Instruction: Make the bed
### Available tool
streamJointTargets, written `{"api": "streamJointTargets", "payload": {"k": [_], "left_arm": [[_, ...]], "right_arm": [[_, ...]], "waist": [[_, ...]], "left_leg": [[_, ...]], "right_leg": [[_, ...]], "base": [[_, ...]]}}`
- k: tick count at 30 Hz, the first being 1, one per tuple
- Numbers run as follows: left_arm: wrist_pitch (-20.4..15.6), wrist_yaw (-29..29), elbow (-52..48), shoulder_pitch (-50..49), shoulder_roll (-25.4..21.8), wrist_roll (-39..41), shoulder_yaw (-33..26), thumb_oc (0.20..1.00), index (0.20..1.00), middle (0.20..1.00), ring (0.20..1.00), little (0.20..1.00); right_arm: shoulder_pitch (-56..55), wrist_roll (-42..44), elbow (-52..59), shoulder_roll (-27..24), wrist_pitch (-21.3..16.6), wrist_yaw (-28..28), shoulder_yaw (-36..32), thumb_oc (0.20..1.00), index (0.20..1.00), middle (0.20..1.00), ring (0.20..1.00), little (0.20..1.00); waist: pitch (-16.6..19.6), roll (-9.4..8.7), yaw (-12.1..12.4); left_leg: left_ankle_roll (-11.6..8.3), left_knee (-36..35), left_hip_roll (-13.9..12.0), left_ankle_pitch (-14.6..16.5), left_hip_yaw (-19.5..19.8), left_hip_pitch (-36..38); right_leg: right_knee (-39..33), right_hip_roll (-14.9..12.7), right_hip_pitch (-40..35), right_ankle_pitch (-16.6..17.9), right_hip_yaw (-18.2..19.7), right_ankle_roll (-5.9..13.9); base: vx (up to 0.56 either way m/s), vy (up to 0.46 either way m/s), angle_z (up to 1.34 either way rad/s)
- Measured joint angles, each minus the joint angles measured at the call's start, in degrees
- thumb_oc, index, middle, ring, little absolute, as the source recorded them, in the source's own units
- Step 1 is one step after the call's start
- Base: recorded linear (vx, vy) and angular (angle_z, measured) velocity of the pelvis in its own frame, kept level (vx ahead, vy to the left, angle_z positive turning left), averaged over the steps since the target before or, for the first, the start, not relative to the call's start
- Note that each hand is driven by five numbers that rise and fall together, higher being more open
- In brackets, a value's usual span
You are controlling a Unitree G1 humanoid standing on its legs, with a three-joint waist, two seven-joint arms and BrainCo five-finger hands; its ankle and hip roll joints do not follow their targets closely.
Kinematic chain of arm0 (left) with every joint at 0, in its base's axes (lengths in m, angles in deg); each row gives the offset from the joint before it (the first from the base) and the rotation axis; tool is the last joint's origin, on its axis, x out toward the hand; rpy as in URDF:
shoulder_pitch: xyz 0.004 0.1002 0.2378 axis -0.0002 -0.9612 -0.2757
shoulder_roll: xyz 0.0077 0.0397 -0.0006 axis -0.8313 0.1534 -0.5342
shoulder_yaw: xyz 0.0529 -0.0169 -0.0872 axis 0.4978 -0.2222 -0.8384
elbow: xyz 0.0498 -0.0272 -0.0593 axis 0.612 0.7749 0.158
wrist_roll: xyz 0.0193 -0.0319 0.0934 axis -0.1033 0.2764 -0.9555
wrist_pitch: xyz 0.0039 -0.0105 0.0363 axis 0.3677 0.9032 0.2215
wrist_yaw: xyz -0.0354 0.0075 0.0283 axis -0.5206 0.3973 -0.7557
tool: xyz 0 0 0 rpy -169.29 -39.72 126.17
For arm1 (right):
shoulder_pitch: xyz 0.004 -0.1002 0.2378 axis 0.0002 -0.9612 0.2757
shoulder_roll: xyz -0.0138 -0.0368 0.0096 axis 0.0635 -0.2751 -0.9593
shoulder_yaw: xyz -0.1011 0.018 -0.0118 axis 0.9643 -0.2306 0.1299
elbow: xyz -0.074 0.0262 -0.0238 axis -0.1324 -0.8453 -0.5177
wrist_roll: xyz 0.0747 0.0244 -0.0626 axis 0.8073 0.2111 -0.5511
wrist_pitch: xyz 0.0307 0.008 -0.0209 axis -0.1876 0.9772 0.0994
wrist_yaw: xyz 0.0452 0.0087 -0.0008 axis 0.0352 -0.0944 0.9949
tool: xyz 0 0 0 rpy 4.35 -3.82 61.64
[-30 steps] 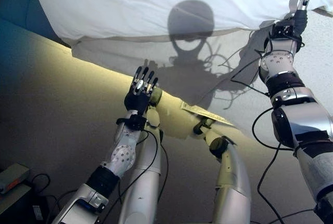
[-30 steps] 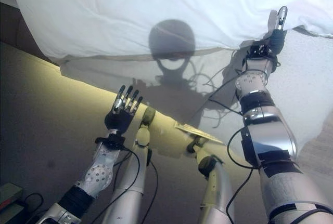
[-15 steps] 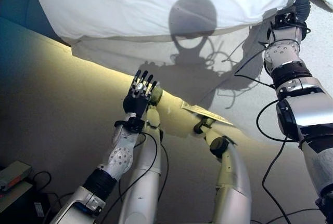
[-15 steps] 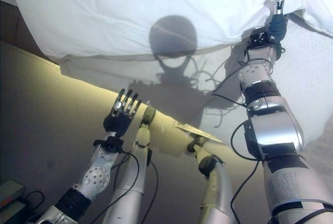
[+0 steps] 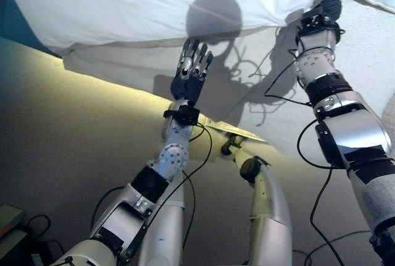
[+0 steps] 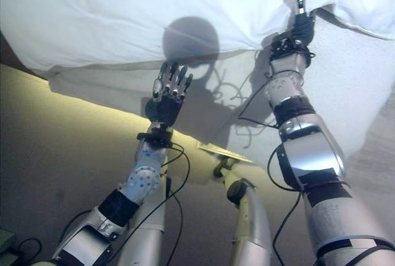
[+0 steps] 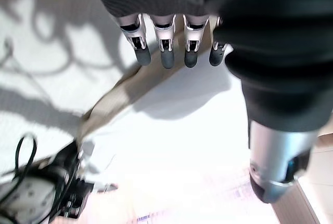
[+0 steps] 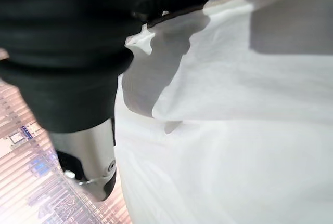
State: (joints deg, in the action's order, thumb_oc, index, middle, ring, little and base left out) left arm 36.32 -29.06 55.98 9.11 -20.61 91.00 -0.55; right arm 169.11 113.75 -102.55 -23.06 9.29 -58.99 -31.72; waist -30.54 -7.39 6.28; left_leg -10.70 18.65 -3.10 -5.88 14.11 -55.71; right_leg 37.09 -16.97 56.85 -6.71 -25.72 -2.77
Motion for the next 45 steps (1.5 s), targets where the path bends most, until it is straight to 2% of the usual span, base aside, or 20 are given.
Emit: {"api": "streamJointTargets", "payload": {"k": [2,9,16,27,45], "left_arm": [[-1.2,0.9,0.6,1.6,0.3,1.4,-0.8,1.0,1.0,1.0,1.0,1.0],[-4.0,2.1,6.2,4.9,1.5,4.2,-4.5,1.0,1.0,1.0,1.0,1.0],[-4.7,2.2,7.3,4.8,3.1,9.9,-4.8,1.0,1.0,1.0,1.0,1.0],[-7.0,3.3,7.0,5.8,2.7,9.9,-9.9,1.0,1.0,1.0,1.0,1.0],[-7.1,2.3,10.1,3.4,3.8,14.0,-10.6,1.0,1.0,1.0,1.0,1.0]], "right_arm": [[0.0,0.0,0.8,1.6,0.0,0.0,0.4,1.0,1.0,1.0,1.0,1.0],[0.1,0.0,2.8,4.3,0.0,0.1,2.3,1.0,1.0,1.0,1.0,1.0],[0.2,0.0,2.8,5.2,0.0,0.1,3.6,1.0,1.0,1.0,1.0,1.0],[0.4,0.0,2.7,5.0,0.0,0.1,4.2,1.0,1.0,1.0,1.0,1.0],[0.4,0.0,2.7,5.3,0.0,0.0,3.6,1.0,1.0,1.0,1.0,1.0]], "waist": [[0.0,-1.0,-1.2],[0.2,-1.25,-2.5],[0.3,-1.43,-2.6],[0.5,-1.7,-2.7],[0.5,-1.7,-2.3]], "left_leg": [[-0.01,0.0,-0.4,0.0,-0.3,0.0],[0.23,0.4,-1.2,0.1,-1.7,0.1],[0.23,0.8,-1.5,0.1,-2.2,0.0],[0.2,0.9,-1.4,0.1,-2.1,-1.0],[0.22,2.0,-1.4,0.2,-1.6,-1.1]], "right_leg": [[-0.3,0.5,0.0,0.2,0.1,-0.13],[-1.5,1.5,0.3,1.6,1.4,-0.33],[-2.5,2.0,0.4,2.3,1.8,0.01],[-2.4,2.1,1.1,2.5,1.8,-0.18],[-2.4,2.3,0.6,2.7,1.6,0.02]], "base": [[-0.03,0.032,-0.08],[-0.03,0.037,-0.1],[-0.01,0.006,-0.05],[0.0,0.0,0.0],[0.0,0.0,0.0]]}}
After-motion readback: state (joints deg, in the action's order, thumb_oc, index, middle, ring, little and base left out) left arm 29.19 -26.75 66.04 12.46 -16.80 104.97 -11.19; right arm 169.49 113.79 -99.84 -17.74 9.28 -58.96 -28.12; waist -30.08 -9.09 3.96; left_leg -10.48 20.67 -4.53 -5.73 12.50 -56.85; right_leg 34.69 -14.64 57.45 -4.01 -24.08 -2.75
